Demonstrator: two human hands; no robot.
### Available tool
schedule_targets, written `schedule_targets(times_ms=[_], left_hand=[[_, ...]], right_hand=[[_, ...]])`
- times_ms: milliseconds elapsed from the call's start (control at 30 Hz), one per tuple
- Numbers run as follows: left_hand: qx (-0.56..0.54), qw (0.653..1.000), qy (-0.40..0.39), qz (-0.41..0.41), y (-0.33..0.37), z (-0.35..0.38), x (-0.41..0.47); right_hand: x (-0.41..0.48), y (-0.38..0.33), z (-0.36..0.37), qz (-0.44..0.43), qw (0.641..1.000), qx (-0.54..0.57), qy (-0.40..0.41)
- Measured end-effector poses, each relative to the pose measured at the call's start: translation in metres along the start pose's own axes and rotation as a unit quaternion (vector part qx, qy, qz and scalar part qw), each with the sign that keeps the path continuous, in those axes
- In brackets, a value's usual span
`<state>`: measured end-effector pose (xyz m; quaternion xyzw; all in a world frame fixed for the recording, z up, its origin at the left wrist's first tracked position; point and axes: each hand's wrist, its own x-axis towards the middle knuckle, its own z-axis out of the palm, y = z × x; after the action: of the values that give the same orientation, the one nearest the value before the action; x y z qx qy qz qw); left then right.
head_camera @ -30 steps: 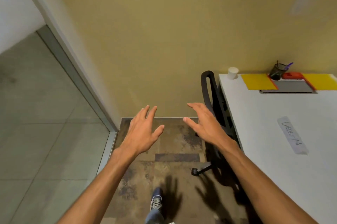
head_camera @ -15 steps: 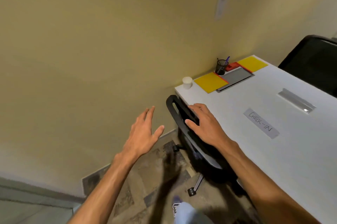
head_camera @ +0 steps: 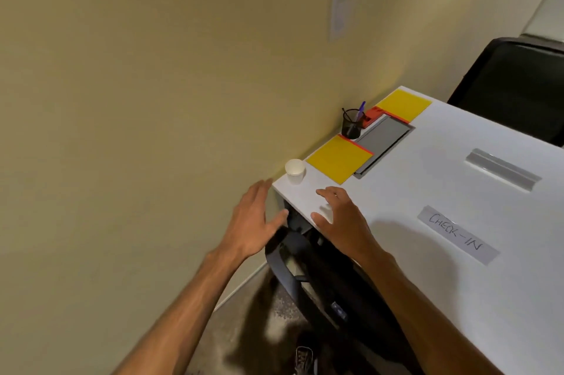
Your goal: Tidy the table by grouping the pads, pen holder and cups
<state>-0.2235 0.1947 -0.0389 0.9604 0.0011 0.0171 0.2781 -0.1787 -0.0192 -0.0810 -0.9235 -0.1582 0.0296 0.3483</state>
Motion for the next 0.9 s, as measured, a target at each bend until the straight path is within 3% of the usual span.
schedule_targets(times_ms=[300, 533, 900], left_hand=[[-0.015, 0.998, -0.056, -0.036, -0.038, 0.034, 0.108], [0.012, 0.986, -0.158, -0.042, -0.089, 0.082, 0.204], [0.151, 0.96, -0.234, 0.003, -0.118, 0.162, 0.297]], right_hand=[[0.067, 0.017, 0.026, 0.11, 0.994, -0.021, -0.014], [0.104, 0.021, 0.051, 0.186, 0.982, -0.027, -0.015], [0.115, 0.034, 0.078, 0.3, 0.953, -0.047, 0.006]])
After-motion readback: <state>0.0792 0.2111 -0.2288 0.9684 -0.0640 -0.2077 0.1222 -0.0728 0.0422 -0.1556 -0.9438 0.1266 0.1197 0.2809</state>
